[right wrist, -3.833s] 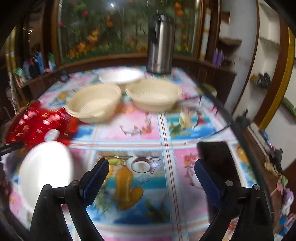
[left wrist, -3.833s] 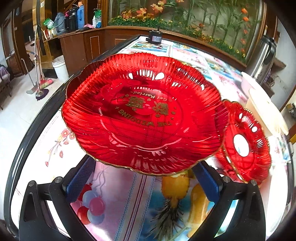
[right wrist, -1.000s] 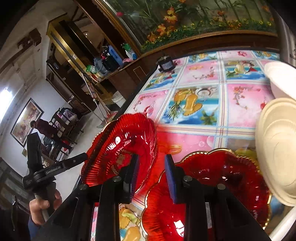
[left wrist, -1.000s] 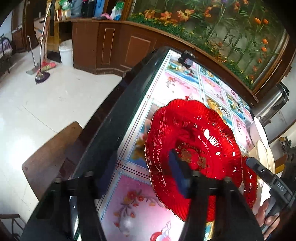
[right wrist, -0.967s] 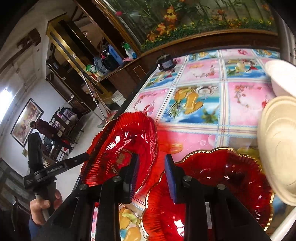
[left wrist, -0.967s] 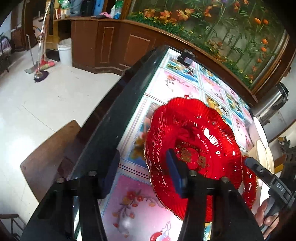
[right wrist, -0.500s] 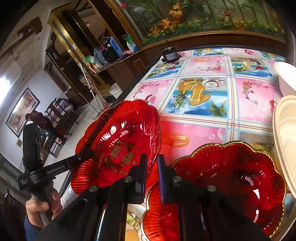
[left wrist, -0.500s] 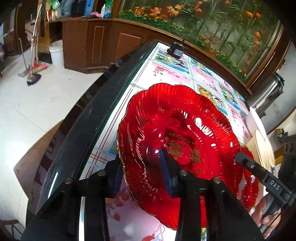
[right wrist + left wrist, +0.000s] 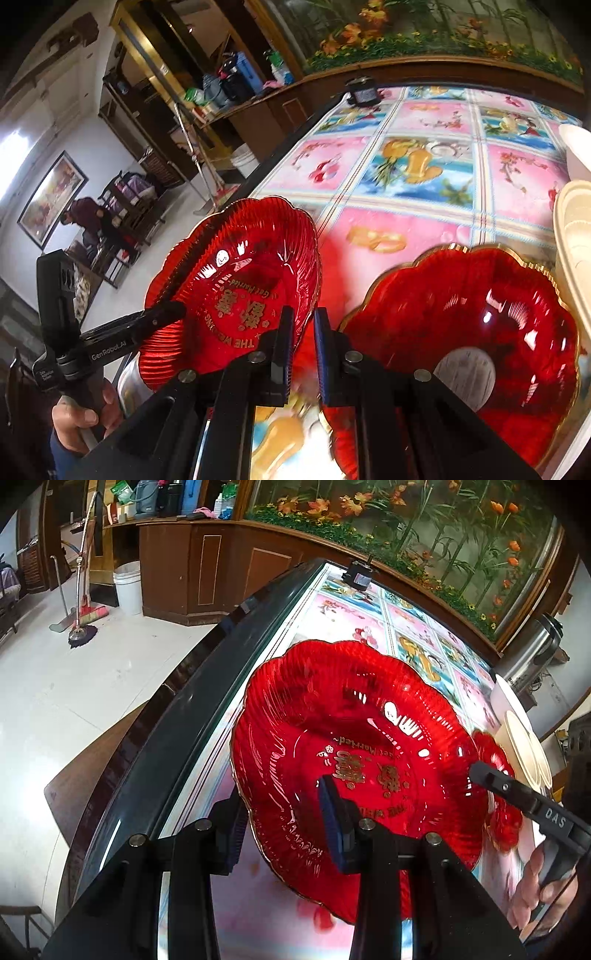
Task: Organize plates and bowls
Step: 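Grasp the large red plate rim with the left gripper and lift, then lower the large red plate onto the table and open the left gripper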
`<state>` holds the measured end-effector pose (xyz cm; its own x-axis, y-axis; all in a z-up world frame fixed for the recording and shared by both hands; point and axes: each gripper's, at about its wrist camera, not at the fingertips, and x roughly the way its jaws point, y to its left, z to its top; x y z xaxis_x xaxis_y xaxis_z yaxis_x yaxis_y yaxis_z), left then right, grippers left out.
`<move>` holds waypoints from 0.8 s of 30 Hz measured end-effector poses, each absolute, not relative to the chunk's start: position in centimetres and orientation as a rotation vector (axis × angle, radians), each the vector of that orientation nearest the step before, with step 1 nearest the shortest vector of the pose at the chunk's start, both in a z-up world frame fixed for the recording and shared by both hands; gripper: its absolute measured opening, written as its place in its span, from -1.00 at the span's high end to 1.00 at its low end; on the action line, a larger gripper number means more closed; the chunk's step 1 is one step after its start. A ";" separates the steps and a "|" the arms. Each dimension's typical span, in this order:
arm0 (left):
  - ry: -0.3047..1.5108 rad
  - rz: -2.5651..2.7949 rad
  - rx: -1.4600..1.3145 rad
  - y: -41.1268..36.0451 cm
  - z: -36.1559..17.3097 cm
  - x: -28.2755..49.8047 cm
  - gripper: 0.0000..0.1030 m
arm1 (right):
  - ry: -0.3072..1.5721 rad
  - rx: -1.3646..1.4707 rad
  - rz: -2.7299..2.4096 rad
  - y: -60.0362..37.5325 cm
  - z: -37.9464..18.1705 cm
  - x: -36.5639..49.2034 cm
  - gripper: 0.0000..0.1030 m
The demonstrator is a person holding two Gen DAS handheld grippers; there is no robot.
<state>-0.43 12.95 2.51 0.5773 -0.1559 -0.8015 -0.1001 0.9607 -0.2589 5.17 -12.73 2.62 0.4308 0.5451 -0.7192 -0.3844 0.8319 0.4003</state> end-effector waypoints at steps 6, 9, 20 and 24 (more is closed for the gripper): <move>0.951 -0.011 -0.274 13.1 2.5 -3.2 0.32 | 0.990 0.154 0.619 -12.0 2.7 2.9 0.81; 0.945 -0.002 -0.275 13.3 2.4 -4.1 0.32 | 0.992 0.143 0.640 -11.8 2.8 2.0 0.81; 0.933 0.027 -0.263 12.9 2.4 -4.7 0.32 | 0.982 0.136 0.678 -12.0 2.7 1.3 0.72; 0.934 0.044 -0.286 13.5 2.6 -5.1 0.21 | 0.948 0.125 0.687 -12.3 3.5 0.9 0.71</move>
<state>-5.07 13.50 2.57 0.5963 -0.0864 -0.7981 -0.1604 0.9613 -0.2239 0.86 -12.28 3.46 0.3897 0.5918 -0.7056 -0.4862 0.7829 0.3881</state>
